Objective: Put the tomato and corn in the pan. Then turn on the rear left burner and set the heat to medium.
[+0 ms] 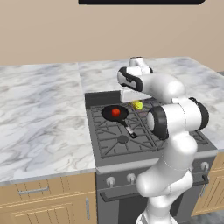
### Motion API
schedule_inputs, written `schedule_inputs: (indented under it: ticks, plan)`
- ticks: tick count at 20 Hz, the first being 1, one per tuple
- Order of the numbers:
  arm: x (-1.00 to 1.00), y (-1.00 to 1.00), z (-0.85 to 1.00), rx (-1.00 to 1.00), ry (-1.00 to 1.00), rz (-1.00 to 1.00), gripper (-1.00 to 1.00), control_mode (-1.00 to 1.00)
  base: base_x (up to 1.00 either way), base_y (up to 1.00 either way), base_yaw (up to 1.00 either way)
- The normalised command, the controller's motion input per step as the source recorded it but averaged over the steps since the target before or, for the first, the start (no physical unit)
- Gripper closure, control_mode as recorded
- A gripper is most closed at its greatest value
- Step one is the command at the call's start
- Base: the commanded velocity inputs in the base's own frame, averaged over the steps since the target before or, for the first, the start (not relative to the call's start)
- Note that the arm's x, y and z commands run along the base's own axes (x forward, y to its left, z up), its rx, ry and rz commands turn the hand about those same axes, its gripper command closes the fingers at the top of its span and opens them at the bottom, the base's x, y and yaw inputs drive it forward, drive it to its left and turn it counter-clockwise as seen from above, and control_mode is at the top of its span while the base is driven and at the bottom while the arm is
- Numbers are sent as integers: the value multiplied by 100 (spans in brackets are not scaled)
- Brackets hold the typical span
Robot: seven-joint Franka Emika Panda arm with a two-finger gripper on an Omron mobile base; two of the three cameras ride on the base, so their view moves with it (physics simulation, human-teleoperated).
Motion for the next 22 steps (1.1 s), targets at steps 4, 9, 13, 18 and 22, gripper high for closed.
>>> schedule_inputs:
  ticks: [4,9,13,18,22]
  plan:
    - [7,1,-31,8,-39,0,100,-100,0,0,0]
    - [0,4,-8,5,-27,0,100,-100,0,0,0]
    - [12,12,0,0,0,0,100,-100,0,0,0]
    - [34,26,-2,0,3,0,100,-100,0,0,0]
    - [47,17,0,0,9,0,100,-100,0,0,0]
